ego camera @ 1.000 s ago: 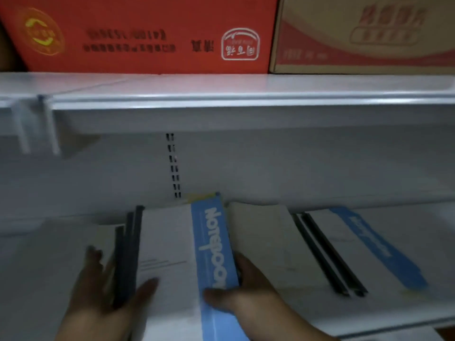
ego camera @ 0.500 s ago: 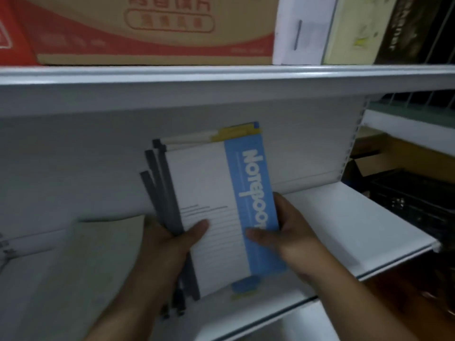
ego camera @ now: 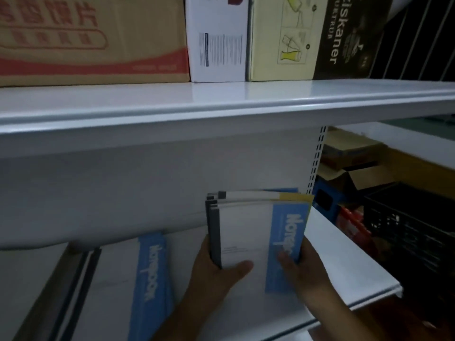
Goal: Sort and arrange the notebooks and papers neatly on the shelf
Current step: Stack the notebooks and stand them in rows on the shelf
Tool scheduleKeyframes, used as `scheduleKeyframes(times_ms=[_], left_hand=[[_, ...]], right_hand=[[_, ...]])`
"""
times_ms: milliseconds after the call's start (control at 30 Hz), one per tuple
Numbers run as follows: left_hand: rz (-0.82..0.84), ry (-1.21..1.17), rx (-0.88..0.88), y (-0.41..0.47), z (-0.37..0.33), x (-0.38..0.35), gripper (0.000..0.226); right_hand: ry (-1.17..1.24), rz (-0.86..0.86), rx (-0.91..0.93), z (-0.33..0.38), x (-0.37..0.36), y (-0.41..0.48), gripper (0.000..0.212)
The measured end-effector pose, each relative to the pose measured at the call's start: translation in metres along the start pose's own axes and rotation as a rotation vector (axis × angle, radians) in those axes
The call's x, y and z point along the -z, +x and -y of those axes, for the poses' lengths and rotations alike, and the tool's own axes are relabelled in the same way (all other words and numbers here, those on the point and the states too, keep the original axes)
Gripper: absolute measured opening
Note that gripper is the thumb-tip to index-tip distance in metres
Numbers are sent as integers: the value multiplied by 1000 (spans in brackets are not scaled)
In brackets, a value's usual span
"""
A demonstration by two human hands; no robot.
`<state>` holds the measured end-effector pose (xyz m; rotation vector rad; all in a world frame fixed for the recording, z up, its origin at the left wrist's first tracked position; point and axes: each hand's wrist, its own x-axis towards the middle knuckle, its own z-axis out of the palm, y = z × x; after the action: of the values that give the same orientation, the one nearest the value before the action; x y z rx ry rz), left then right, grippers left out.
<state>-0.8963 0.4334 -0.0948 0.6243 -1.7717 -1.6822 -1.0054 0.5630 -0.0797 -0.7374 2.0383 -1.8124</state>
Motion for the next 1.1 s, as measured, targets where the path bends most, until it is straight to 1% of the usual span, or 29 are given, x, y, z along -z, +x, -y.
scheduleKeyframes(times_ms=[67,133,233,300,333,367,400,467,500,600,667,733,800,833,900,933,1000,1033,1067,1100], left_hand=[[6,-7,9,1,-2,1,58],[-32,2,-24,1,-4,0,54],[-43,34,-37,-9,-2,-5,57],[-9,-1,1,-13,-6,-3,54],[-2,-37,6,-13,-14,-1,50],[-20,-80,-11,-10,-24,1,44],[-56,-130,-49,-5,-36,3,39],[-163,-215,-93,4,-62,1,30],[-212,-243,-88,8,-74,-3,28],[-275,-256,-38,17,-91,-12,28],[-284,-219,-36,21,-91,-15,32],[-292,-194,-81,22,-87,-17,35],[-251,-158,-114,18,-83,-17,34],[-221,-94,-126,13,-77,-16,30],[-91,77,-114,3,-55,-10,15],[9,120,-70,-1,-38,-4,14],[187,164,38,-5,-5,8,49],[235,178,97,-6,6,13,60],[249,204,134,-6,13,15,64],[224,227,154,-5,17,16,63]], right_hand=[[-1,37,38,3,7,6,27],[41,0,84,8,5,7,25],[24,-62,106,7,-3,0,26],[54,-71,123,7,-2,-2,9],[67,-77,159,11,-1,-1,16],[84,-78,183,14,1,2,24],[111,-89,200,18,1,4,25],[159,-109,212,28,-3,6,22],[161,-127,219,31,-6,6,22],[159,-183,238,35,-10,2,11],[147,-206,254,34,-10,3,17],[134,-216,248,34,-9,4,19],[111,-207,232,29,-9,4,19],[109,-193,210,22,-9,4,19],[115,-134,146,6,-9,1,18],[134,-98,101,-2,-10,-1,19],[157,-50,38,-13,-12,-6,28],[142,-44,39,-15,-12,-7,32],[99,-44,55,-15,-11,-7,36],[41,-43,69,-12,-10,-5,38]])
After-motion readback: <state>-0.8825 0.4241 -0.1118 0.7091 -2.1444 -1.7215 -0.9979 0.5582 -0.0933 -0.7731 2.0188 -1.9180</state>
